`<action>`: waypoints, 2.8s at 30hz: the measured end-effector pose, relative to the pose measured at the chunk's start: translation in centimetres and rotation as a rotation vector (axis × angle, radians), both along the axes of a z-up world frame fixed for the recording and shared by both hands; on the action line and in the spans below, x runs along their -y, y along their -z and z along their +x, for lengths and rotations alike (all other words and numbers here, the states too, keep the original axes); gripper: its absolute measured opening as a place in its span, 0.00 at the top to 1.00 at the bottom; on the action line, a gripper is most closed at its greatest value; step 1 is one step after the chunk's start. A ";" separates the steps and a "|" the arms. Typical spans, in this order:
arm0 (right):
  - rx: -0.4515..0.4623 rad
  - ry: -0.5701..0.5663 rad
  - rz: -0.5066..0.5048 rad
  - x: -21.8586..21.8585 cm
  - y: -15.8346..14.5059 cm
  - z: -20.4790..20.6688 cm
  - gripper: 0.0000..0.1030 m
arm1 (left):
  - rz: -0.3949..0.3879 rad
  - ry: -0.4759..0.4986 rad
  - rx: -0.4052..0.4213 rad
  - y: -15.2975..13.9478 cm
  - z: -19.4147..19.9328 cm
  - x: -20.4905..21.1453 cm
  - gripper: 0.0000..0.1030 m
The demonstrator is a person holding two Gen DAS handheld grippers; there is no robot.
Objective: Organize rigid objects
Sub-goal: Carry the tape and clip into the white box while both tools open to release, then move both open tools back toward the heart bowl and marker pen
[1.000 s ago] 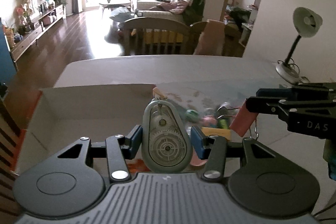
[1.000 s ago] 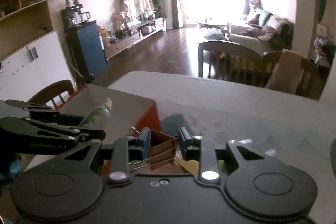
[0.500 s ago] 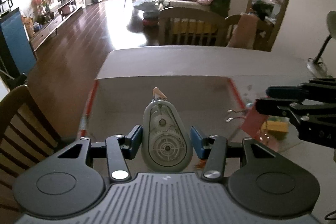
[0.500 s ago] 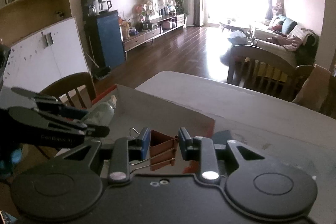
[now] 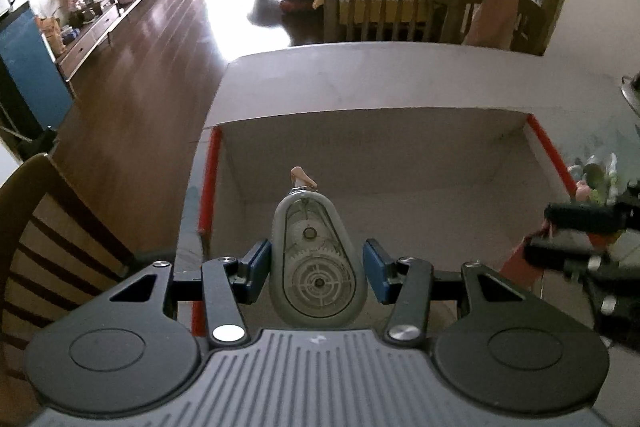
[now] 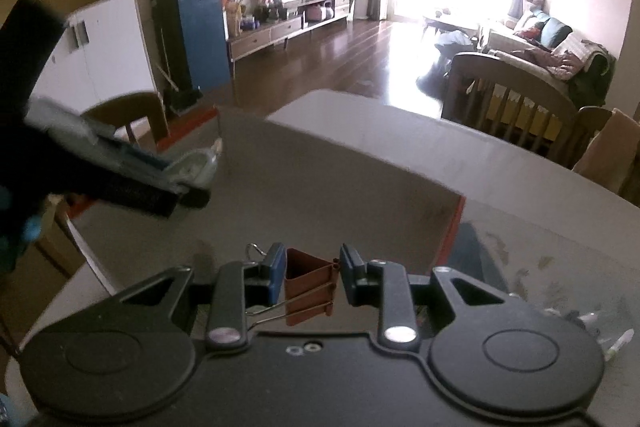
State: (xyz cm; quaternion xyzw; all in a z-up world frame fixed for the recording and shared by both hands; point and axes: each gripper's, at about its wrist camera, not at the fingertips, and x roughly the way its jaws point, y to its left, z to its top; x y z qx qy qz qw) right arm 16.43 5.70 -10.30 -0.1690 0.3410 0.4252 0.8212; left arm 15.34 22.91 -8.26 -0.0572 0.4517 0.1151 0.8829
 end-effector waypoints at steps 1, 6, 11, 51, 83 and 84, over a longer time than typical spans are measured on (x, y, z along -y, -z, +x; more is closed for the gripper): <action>-0.002 -0.004 -0.011 -0.2 0.4 -0.1 0.73 | 0.003 0.009 -0.007 0.3 0.5 0.1 0.51; 0.005 -0.017 -0.050 -1.1 1.7 -0.7 0.73 | 0.010 0.037 -0.058 2.2 2.2 0.1 0.51; 0.000 -0.024 -0.087 -1.7 2.5 -1.2 0.73 | -0.001 0.041 -0.126 4.1 3.3 -0.3 0.51; -0.077 0.017 0.015 2.9 -2.4 -2.8 0.48 | -0.033 0.035 -0.121 1.4 -3.6 2.9 0.50; -0.058 0.092 0.230 13.1 -7.0 -5.0 0.09 | -0.120 0.026 0.122 -7.0 -6.9 11.1 0.30; -0.051 0.098 0.236 13.7 -7.0 -5.0 0.08 | -0.129 0.026 0.122 -6.9 -6.9 11.6 0.29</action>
